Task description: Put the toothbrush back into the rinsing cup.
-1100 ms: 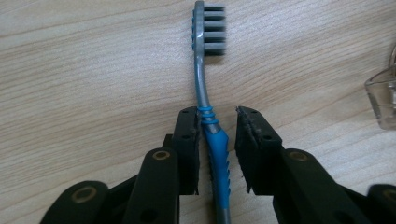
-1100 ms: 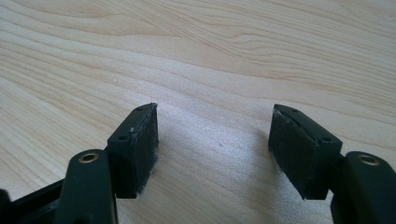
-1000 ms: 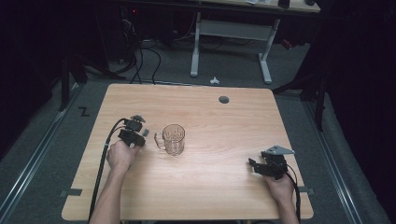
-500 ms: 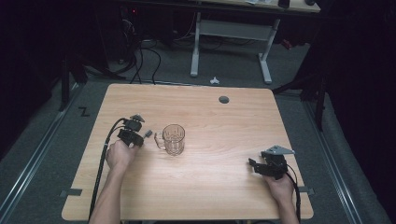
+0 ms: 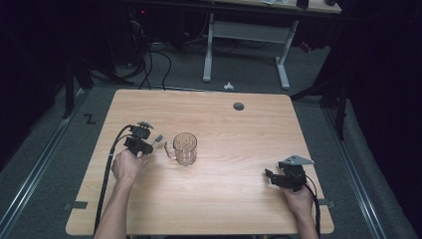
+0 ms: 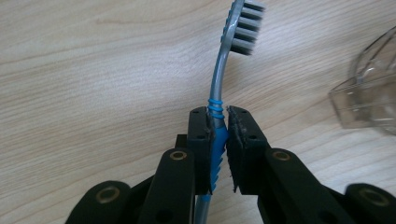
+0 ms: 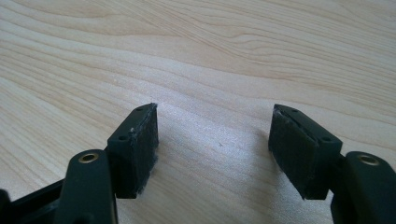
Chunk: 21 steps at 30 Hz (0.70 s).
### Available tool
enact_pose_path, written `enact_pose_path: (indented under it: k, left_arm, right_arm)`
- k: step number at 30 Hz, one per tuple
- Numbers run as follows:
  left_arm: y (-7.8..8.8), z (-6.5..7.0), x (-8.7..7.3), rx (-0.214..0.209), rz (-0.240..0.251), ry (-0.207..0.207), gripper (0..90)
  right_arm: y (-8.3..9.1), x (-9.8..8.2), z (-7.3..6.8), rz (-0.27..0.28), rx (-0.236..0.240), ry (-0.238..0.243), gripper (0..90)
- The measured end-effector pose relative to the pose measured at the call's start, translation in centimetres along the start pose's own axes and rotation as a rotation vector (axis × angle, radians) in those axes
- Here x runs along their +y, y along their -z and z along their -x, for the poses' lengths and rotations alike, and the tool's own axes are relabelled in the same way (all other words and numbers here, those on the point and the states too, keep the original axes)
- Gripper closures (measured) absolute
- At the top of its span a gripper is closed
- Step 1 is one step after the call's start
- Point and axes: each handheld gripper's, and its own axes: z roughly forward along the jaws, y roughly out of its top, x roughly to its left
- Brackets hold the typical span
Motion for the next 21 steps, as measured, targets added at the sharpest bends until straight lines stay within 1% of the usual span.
enact_pose_path:
  k: [3,5,9,14,17,21]
  left_arm:
    - [0.9,0.3,-0.1,0.008,0.053,-0.012,79.9]
    - [1.5,0.5,-0.2,0.003,0.076,-0.018,79.9]
    - [1.9,0.8,-0.4,-0.003,0.097,-0.033,79.9]
    - [2.6,0.8,-0.4,-0.027,0.136,-0.015,79.9]
    - [3.0,0.9,-0.5,-0.027,0.16,-0.016,80.0]
    - [3.6,0.9,-0.6,-0.045,0.191,-0.015,80.0]
  right_arm:
    - [0.0,0.0,0.0,0.001,-0.002,0.001,33.7]
    - [0.0,0.0,0.0,0.0,-0.002,0.001,33.6]
    - [0.0,0.0,0.0,0.001,-0.002,0.001,33.7]
    - [0.0,0.0,0.0,0.0,-0.002,0.001,33.7]
    - [0.0,0.0,0.0,0.0,-0.002,0.0,33.7]
    - [0.0,0.0,0.0,0.001,-0.002,0.0,33.6]
